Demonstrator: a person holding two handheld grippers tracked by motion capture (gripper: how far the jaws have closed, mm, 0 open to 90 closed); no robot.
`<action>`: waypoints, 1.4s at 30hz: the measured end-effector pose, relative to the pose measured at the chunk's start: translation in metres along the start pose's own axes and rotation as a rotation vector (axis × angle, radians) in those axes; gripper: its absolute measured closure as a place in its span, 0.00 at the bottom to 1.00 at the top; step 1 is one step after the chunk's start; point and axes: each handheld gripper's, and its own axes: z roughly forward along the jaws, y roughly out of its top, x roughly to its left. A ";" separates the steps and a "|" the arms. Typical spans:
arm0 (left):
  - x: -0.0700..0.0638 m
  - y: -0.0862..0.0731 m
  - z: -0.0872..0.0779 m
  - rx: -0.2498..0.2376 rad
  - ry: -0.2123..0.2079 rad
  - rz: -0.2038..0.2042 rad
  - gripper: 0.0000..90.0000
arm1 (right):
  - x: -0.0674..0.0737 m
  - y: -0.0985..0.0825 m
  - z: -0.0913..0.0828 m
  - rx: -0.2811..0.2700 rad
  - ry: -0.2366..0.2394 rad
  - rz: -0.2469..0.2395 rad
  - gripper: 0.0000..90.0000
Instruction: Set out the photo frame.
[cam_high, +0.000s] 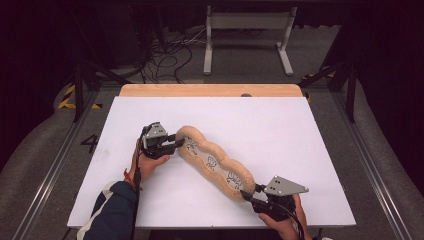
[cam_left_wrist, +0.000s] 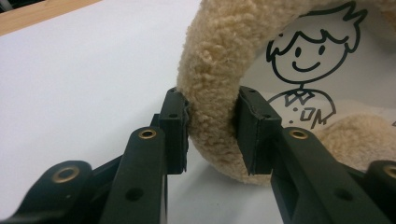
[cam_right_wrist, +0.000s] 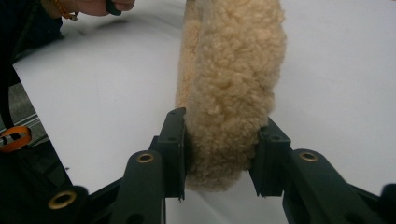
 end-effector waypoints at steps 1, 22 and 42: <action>-0.001 0.000 0.000 0.000 0.007 -0.002 0.75 | -0.001 0.000 0.000 0.000 0.003 0.001 0.70; -0.020 -0.024 -0.040 0.023 0.034 -0.009 0.72 | -0.026 0.004 0.001 0.008 0.035 -0.041 0.70; -0.038 -0.033 -0.061 -0.012 0.014 0.003 0.59 | -0.043 0.002 0.000 -0.003 -0.024 0.024 0.60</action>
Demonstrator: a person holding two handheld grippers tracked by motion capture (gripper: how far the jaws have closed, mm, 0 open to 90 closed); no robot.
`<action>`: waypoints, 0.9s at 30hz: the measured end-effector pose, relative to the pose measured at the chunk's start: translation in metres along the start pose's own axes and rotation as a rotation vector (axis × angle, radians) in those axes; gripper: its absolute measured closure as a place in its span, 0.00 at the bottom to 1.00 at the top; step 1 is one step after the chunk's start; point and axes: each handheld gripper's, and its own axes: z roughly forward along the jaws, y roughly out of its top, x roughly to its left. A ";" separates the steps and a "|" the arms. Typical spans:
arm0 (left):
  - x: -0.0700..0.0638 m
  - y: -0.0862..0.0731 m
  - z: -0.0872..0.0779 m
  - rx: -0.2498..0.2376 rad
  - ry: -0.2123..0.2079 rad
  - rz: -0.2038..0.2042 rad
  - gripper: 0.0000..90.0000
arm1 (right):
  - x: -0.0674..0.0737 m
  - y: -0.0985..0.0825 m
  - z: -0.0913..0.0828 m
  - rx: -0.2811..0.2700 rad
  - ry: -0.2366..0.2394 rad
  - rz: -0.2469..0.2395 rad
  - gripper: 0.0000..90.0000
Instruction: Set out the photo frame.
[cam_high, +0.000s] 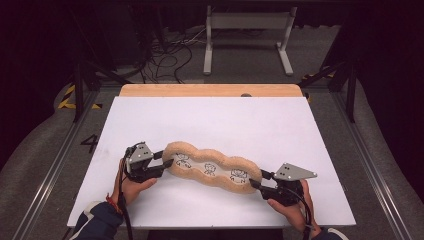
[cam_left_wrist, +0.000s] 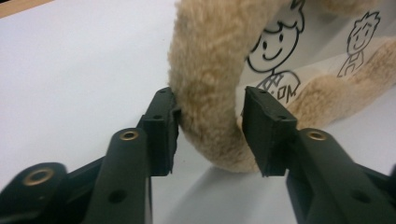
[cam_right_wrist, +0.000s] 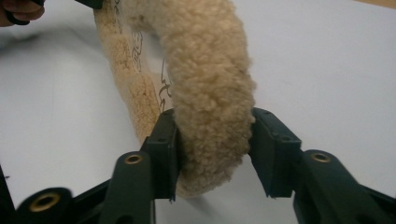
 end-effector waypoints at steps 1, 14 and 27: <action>-0.001 0.000 0.000 0.000 0.006 0.000 0.57 | 0.000 0.000 0.000 -0.003 -0.001 -0.002 0.59; -0.004 0.000 -0.001 0.002 0.008 0.038 0.70 | 0.003 0.003 -0.005 -0.047 -0.058 -0.016 0.72; -0.020 -0.003 -0.006 0.013 -0.018 0.043 0.70 | -0.015 0.005 -0.004 -0.036 -0.089 -0.026 0.73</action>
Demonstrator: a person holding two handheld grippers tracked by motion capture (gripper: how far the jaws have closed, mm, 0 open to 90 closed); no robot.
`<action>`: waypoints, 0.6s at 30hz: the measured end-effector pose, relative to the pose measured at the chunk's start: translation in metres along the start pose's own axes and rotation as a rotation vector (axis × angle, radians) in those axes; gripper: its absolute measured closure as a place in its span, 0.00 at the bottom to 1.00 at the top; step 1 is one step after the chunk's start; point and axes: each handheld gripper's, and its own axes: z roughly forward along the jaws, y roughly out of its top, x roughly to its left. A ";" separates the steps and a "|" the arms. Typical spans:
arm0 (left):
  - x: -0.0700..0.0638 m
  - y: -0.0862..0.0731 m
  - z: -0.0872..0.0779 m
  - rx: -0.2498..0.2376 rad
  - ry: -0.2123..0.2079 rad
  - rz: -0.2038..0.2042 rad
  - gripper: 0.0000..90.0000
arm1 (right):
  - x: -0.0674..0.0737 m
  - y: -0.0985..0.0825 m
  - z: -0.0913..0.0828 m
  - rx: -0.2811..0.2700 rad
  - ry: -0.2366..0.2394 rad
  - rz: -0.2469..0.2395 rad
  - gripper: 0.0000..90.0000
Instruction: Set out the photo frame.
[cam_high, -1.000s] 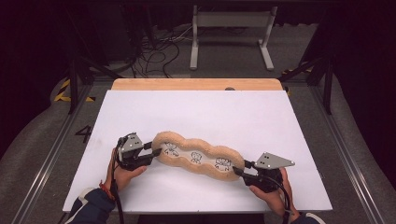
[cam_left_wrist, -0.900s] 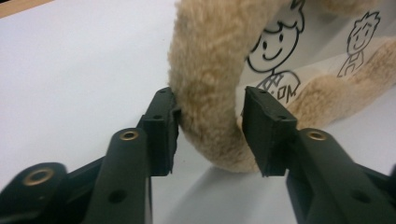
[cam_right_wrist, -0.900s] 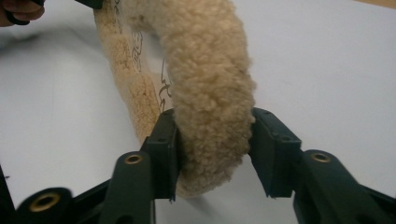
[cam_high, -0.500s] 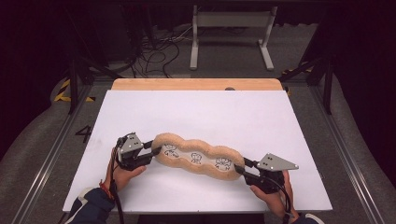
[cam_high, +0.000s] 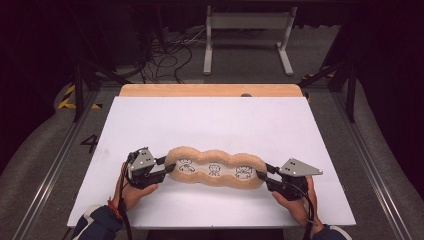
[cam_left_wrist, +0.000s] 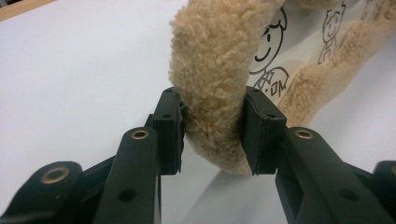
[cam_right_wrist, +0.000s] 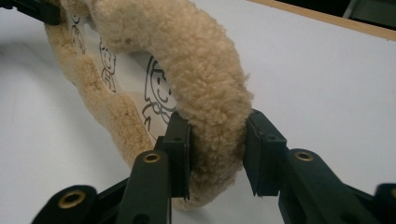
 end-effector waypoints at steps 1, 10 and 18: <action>-0.002 0.000 -0.001 -0.001 0.005 0.002 0.70 | -0.001 0.000 0.000 -0.001 -0.001 0.002 0.73; -0.005 -0.001 -0.001 0.005 0.008 0.007 0.69 | -0.004 0.000 0.001 -0.002 -0.004 -0.002 0.72; -0.005 -0.001 -0.001 0.006 0.006 0.012 0.69 | -0.004 -0.001 0.001 -0.005 0.002 0.001 0.72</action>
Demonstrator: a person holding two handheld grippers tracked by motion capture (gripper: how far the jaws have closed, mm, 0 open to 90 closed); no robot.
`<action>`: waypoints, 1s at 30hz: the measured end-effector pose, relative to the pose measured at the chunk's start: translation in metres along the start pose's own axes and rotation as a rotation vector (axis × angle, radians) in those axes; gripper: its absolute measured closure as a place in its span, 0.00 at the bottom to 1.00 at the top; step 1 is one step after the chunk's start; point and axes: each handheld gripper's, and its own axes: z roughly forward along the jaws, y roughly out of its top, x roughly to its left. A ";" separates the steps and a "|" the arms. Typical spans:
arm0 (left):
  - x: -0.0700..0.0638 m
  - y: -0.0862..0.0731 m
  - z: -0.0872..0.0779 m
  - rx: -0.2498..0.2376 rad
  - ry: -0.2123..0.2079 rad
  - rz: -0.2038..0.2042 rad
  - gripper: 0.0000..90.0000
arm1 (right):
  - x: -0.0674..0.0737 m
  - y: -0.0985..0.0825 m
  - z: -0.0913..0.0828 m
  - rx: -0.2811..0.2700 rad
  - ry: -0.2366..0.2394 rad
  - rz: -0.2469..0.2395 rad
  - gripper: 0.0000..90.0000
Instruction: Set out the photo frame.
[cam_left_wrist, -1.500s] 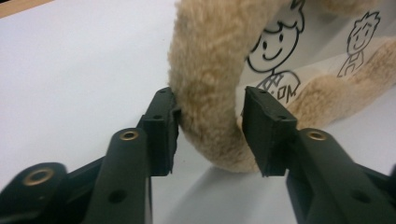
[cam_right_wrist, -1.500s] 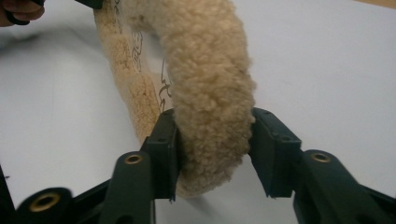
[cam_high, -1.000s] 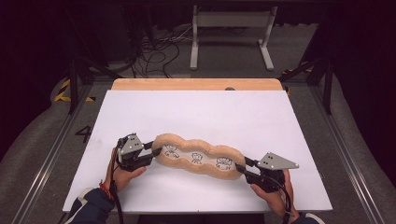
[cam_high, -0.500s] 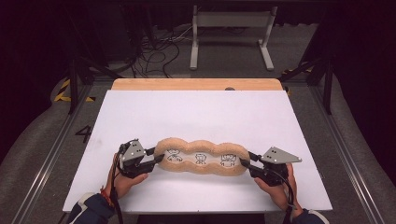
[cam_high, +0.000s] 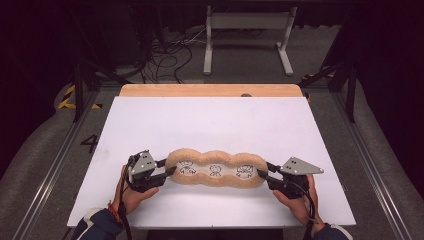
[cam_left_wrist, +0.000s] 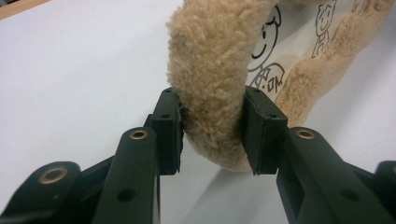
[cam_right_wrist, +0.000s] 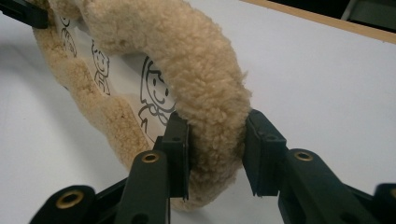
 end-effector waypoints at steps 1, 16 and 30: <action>0.000 0.000 0.000 0.001 0.000 0.000 0.69 | 0.000 0.000 0.000 0.000 0.000 -0.001 0.72; -0.002 0.000 -0.002 0.006 0.007 0.016 0.68 | 0.001 0.001 -0.002 0.009 0.000 -0.019 0.69; -0.006 -0.001 -0.006 0.013 -0.005 0.065 0.55 | 0.003 0.002 -0.009 0.022 -0.023 -0.078 0.62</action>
